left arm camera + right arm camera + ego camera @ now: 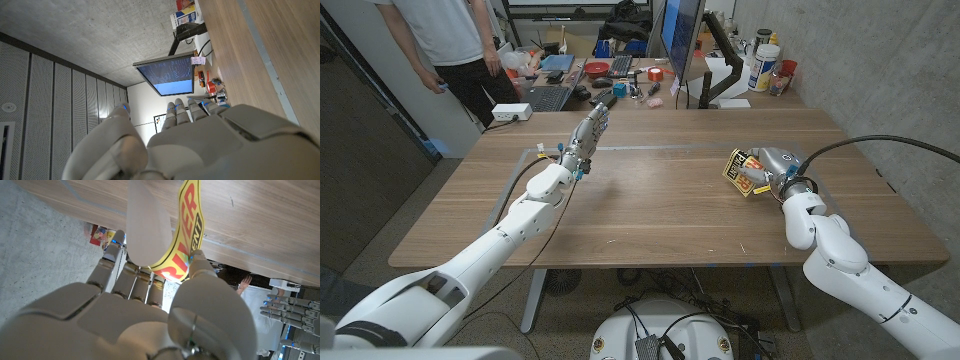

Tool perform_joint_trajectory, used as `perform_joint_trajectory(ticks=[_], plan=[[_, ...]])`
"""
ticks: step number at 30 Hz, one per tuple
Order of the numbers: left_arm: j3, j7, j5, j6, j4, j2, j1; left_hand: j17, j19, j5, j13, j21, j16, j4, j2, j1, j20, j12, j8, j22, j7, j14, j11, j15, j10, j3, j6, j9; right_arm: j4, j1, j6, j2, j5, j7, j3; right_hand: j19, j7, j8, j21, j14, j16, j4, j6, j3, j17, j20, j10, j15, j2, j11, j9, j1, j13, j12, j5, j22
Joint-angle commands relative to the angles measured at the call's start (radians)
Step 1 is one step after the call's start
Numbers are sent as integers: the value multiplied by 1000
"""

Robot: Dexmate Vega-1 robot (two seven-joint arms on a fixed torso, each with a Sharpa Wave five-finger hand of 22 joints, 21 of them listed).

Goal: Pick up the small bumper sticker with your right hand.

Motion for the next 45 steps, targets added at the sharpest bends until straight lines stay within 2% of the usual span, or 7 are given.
perform_joint_trajectory(ticks=[1, 29, 45], plan=[[-2, 7, -3, 1, -14, 12, 8, 2, -3, 0, 2, -3, 1, 0, 12, 2, 6, 3, -1, 4, 0, -7, -7, -5, -3, -2, 1, 5, -27, -7, 32, 1, 10, 11, 38, 6, 1, 0, -4, 10, -5, 5, 12, 6, 3, 0, 16, -6, 3, -2, 4, 4, 2, -1, -2, 3], [10, 21, -8, -2, -46, 32, 16, 2, -4, -1, 2, -4, 1, -1, 15, 4, 5, 4, -1, 4, -2, -9, -6, -4, -2, -3, 2, 5, -63, -19, 59, 8, -2, 10, 97, 12, 4, -5, -9, 26, -7, 7, 19, 7, 3, -3, 26, -9, 3, 1, 5, 5, 1, -7, -4, 3], [14, 29, -13, -16, -49, 38, 20, 2, -5, -1, 2, -5, 1, -2, 17, 6, 4, 4, 0, 4, -1, -8, -4, -3, -3, -5, 3, 5, -76, -8, 68, 21, 10, 23, 120, 16, 6, -6, -12, 31, -10, 6, 27, 8, 3, -3, 31, -10, 2, -1, 5, 6, 1, -10, -4, 3]])
